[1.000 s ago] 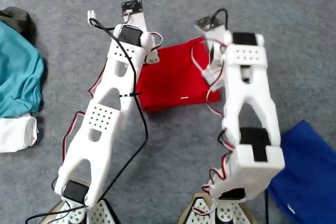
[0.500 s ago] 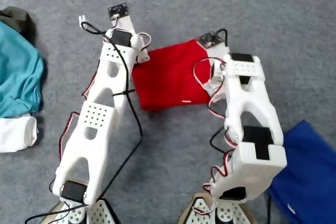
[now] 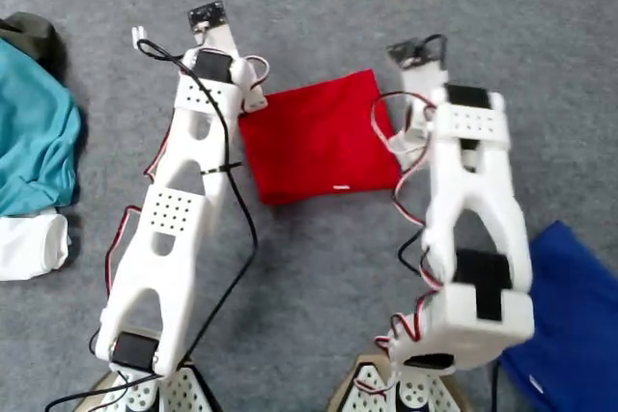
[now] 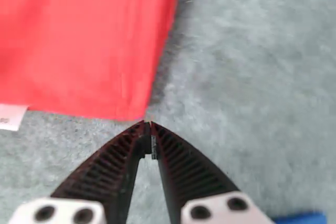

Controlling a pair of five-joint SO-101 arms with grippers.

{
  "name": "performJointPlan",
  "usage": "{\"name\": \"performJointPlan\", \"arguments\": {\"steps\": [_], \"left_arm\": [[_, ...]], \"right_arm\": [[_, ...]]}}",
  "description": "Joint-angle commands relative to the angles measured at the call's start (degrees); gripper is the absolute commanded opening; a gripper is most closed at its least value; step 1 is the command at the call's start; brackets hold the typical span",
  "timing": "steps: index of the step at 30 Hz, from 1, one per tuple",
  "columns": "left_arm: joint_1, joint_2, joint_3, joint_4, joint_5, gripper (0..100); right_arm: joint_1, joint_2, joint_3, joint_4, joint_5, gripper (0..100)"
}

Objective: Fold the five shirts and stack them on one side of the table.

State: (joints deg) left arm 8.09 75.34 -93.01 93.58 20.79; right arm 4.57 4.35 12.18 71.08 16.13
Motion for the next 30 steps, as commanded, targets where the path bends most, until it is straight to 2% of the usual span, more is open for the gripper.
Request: {"name": "performJointPlan", "arguments": {"steps": [1, 7, 12, 16, 19, 24, 30], "left_arm": [[-2.0, -5.8, -2.6, 1.3, 0.3, 2], [-3.5, -7.2, -2.8, 1.1, -8.6, 2], [-5.3, -13.7, -2.5, 6.9, -16.7, 2], [-9.2, -18.4, 0.1, 7.4, -18.6, 2], [-12.1, -23.6, 7.4, 7.5, -18.6, 2], [-15.2, -35.8, 28.7, 7.5, -18.7, 2], [-15.6, -51.5, 52.5, 7.2, -18.8, 2]], "right_arm": [[1.5, -8.2, -2.8, 3.3, -4.7, 0.5], [1.6, -17.0, -2.8, 10.4, -5.6, 0.5], [1.7, -23.7, -2.8, 15.9, -5.5, 0.5], [1.7, -26.7, -2.6, 16.0, -5.5, 0.8], [1.7, -28.5, -0.4, 16.4, -5.8, 0.9], [1.7, -31.3, 5.1, 18.1, -5.8, 0.9], [1.7, -33.4, 8.0, 17.8, -6.3, 0.9]]}}
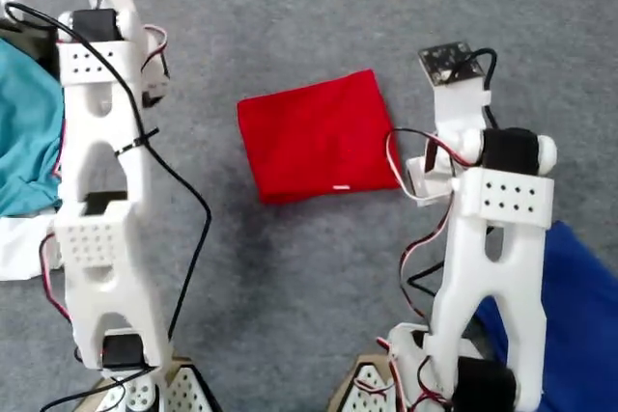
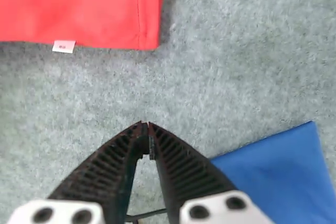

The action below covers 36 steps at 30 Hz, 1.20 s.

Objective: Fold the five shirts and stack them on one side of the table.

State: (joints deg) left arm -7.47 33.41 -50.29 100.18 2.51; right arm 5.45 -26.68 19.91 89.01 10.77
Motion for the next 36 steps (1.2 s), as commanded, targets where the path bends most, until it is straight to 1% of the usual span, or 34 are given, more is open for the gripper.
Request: {"name": "performJointPlan", "arguments": {"steps": [1, 6, 11, 13, 15, 19, 21, 24, 27, 31, 33, 36], "left_arm": [[0.1, -11.6, 12.5, 0.6, -0.5, 2], [0.2, -19.3, 22.9, 0.5, -0.7, 2], [0.2, -24.7, 30.7, -0.1, -2.1, 2], [0.0, -27.0, 35.0, -1.8, -2.2, 2], [0.1, -30.5, 40.3, -3.8, -2.2, 2], [0.9, -39.2, 53.2, -10.9, -3.1, 2], [0.9, -43.6, 59.4, -15.2, -5.5, 2], [0.3, -48.9, 65.9, -20.4, -6.5, 2], [-0.8, -51.0, 69.8, -22.4, -6.6, 2], [-3.0, -51.1, 74.7, -25.1, -6.6, 2], [-3.9, -51.5, 76.6, -26.2, -6.6, 2], [-4.6, -51.5, 78.2, -26.8, -6.6, 2]], "right_arm": [[0.8, -2.5, 0.1, 0.0, -2.5, 0.9], [0.8, -2.2, 0.4, 0.1, -12.7, 0.9], [0.7, -2.2, 0.5, -0.4, -18.7, 0.9], [0.5, -2.2, 0.5, -0.4, -20.8, 1.8], [0.7, -2.2, 0.5, 0.1, -22.9, 4.8], [0.7, -2.2, 1.4, -0.7, -29.6, 10.1], [0.7, -2.2, 1.8, -2.1, -34.0, 11.5], [0.6, -2.1, 4.1, -4.5, -38.2, 13.6], [0.5, -2.1, 8.1, -6.8, -42.6, 16.4], [0.4, -2.1, 13.0, -12.0, -52.6, 21.7], [0.4, -2.1, 14.9, -15.4, -56.5, 22.8], [0.0, -2.1, 16.3, -19.4, -60.0, 22.8]]}}
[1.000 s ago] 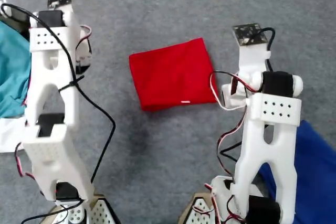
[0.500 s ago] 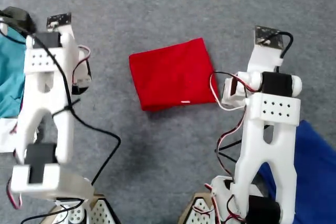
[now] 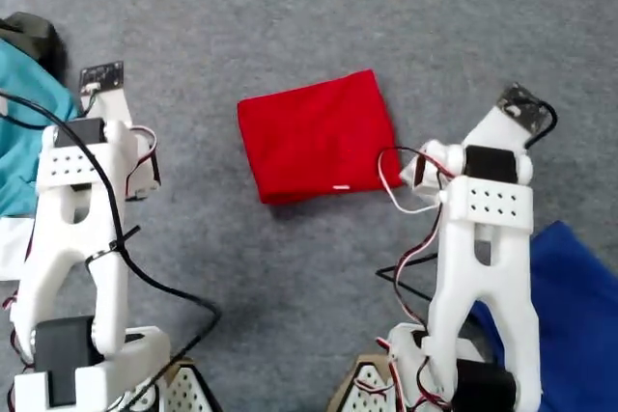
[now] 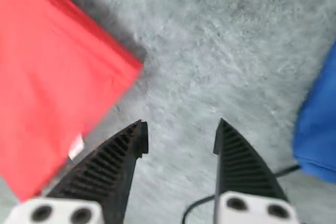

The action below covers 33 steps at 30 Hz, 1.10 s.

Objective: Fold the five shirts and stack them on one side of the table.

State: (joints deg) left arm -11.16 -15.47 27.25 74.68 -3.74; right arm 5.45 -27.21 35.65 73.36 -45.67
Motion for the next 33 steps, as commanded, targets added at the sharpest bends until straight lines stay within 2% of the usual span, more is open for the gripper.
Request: {"name": "performJointPlan", "arguments": {"steps": [1, 6, 10, 16, 21, 33], "left_arm": [[-1.0, -2.6, 0.9, -1.3, -0.4, 2], [-1.0, -2.3, 3.6, -4.4, 0.1, 2], [-1.0, -2.2, 7.9, -9.1, 0.2, 2], [-1.0, -2.2, 17.2, -25.7, 0.1, 2], [-0.8, -2.8, 28.1, -44.6, 1.9, 2], [-1.1, -2.2, 27.4, -45.2, 1.9, 2]], "right_arm": [[-0.7, -1.5, 0.7, -4.7, -4.4, 22.8], [-6.5, 0.9, 0.7, -8.7, -10.1, 22.7], [-8.4, 7.9, -0.3, -13.5, -14.9, 22.5], [-8.4, 17.4, -7.2, -14.4, -21.4, 22.4], [-9.1, 23.7, -11.6, -14.2, -23.8, 22.4], [-14.2, 28.4, -14.1, -15.4, -26.0, 22.4]]}}
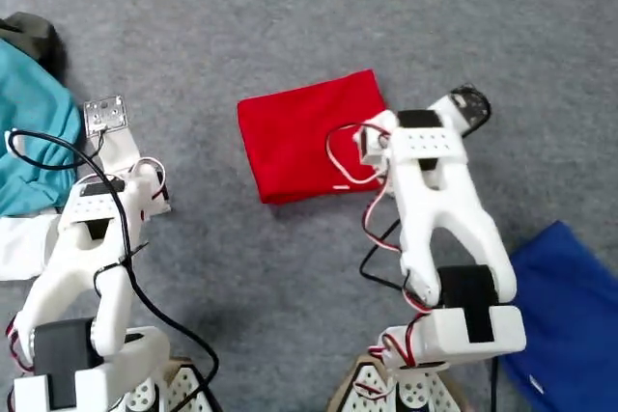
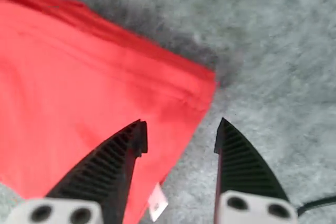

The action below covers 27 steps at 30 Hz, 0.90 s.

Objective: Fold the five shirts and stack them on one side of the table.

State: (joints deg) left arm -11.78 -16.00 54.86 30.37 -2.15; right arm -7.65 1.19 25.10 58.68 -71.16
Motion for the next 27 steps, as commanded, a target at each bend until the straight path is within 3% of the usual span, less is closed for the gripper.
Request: {"name": "performJointPlan", "arguments": {"steps": [1, 25, 27], "left_arm": [[-0.4, -1.7, -0.3, -0.9, 0.4, 2], [-0.4, -1.6, -0.1, -0.9, 0.3, 2], [-0.4, -1.6, -0.1, -0.9, 0.3, 2]], "right_arm": [[-1.4, -0.1, -3.8, -0.8, -0.5, 22.4], [-0.4, 15.5, -6.0, -8.0, -1.7, 22.2], [0.4, 15.5, -6.0, -8.0, -1.8, 18.3]]}}
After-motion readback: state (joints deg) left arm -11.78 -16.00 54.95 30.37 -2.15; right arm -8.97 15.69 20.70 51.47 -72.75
